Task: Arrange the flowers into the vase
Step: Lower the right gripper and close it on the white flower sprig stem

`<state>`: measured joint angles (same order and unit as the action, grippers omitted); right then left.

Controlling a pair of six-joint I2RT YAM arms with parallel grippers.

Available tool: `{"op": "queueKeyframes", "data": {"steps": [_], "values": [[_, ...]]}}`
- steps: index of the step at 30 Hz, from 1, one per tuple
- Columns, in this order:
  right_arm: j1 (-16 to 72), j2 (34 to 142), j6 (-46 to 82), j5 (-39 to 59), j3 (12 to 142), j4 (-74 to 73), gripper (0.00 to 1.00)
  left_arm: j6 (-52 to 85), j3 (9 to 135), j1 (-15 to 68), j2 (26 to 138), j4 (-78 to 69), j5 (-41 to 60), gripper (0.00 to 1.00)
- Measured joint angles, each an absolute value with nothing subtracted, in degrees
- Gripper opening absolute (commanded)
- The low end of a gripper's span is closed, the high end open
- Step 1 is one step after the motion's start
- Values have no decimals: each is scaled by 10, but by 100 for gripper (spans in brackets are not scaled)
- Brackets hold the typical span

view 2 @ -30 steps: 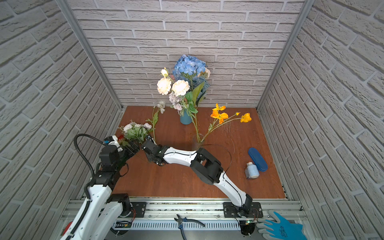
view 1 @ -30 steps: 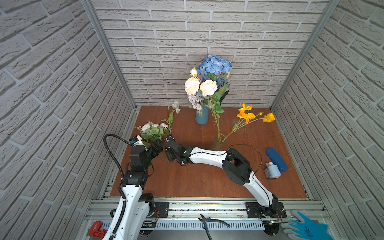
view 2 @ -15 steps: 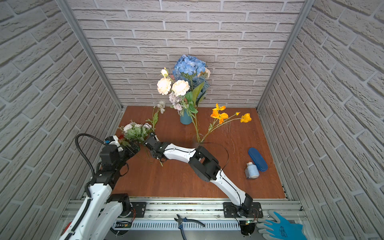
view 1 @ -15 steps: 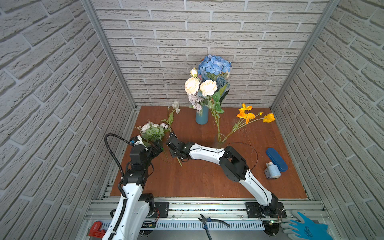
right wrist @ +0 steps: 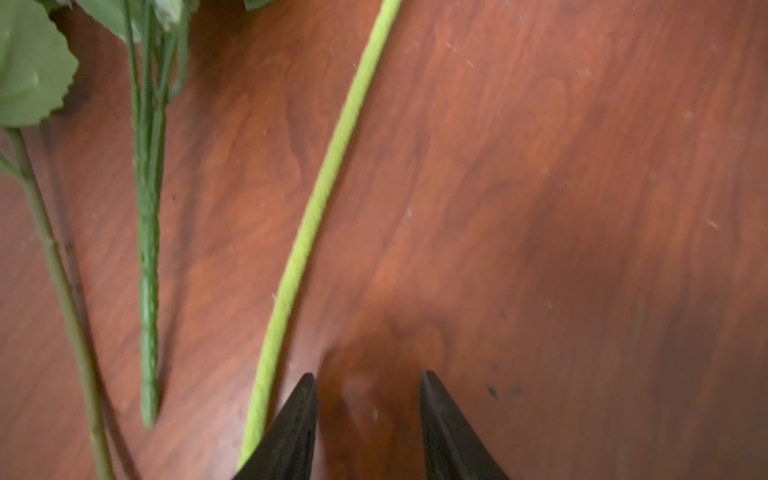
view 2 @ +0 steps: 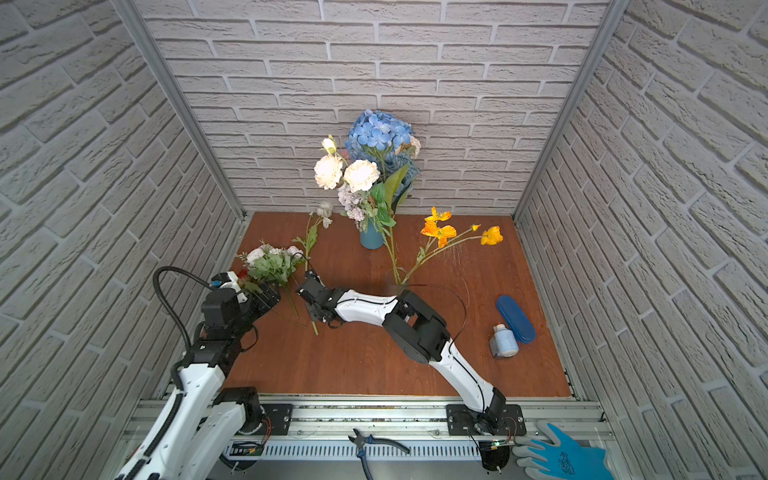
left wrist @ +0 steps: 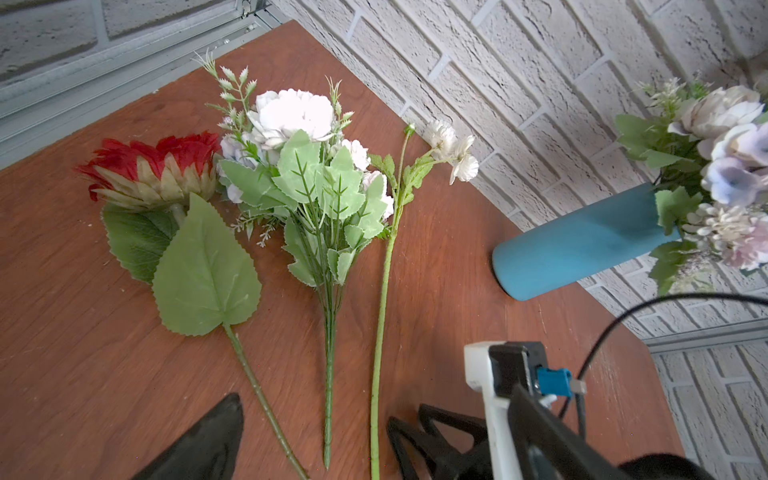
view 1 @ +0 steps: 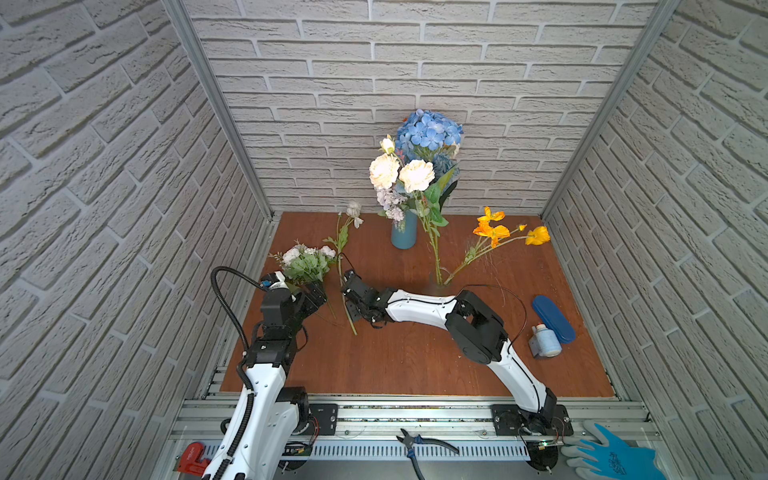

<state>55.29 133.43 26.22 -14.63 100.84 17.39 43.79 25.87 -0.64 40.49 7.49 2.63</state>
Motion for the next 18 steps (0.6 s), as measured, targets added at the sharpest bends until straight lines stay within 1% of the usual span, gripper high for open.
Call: {"op": "queueKeyframes", "data": {"steps": [2,5,11,14,17,18], "values": [[553,1326,264,-138,1005,172,47,438,259,-8,405,75,26,98],[558,1323,266,-128,1011,165,48,441,259,-9,406,74,26,98],[573,1354,266,-125,1056,169,44,442,259,-12,407,74,27,98],[577,1380,265,-131,1074,179,37,444,259,-12,407,74,27,98],[580,1394,259,-149,1096,186,24,446,259,-13,407,74,27,98],[580,1395,255,-154,1098,192,16,447,259,-13,407,74,27,98]]}}
